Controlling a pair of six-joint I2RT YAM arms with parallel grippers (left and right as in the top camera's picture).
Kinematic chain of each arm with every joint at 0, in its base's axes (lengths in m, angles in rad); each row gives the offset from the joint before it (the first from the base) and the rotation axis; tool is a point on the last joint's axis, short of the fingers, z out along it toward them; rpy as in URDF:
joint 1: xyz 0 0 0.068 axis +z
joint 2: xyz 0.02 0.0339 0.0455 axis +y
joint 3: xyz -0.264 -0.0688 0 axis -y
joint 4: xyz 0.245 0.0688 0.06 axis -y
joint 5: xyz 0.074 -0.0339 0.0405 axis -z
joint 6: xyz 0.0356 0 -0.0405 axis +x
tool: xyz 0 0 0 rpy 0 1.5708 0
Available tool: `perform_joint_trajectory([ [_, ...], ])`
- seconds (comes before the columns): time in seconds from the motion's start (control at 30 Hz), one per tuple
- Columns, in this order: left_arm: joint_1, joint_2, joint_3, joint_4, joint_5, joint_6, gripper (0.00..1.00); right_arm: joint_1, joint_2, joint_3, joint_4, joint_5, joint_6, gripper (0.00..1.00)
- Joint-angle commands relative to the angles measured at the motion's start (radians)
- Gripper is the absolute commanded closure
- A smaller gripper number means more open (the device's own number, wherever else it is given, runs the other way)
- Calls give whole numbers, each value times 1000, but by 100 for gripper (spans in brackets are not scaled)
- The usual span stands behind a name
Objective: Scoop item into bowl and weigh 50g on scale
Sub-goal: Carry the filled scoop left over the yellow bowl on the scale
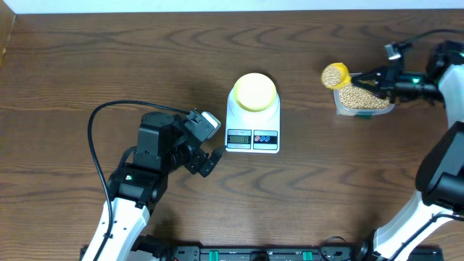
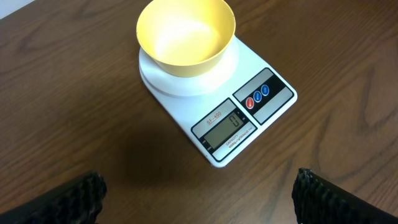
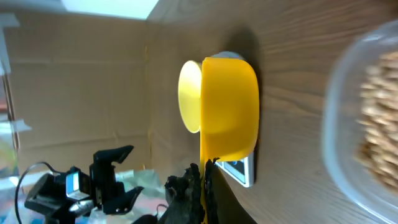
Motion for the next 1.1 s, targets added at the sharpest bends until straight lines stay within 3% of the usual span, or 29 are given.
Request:
perform_joint_trajectory([
  [0.0, 4, -5, 11, 3, 12, 3, 2, 60, 0, 24, 41, -50, 64, 99],
  [0.5, 4, -5, 11, 3, 12, 3, 2, 294, 0, 62, 328, -50, 427, 99],
  [0.77, 4, -5, 11, 3, 13, 3, 2, 374, 0, 70, 320, -34, 449, 99],
  [1.07, 4, -5, 11, 3, 12, 3, 2, 460, 0, 88, 319, 131, 416, 99],
])
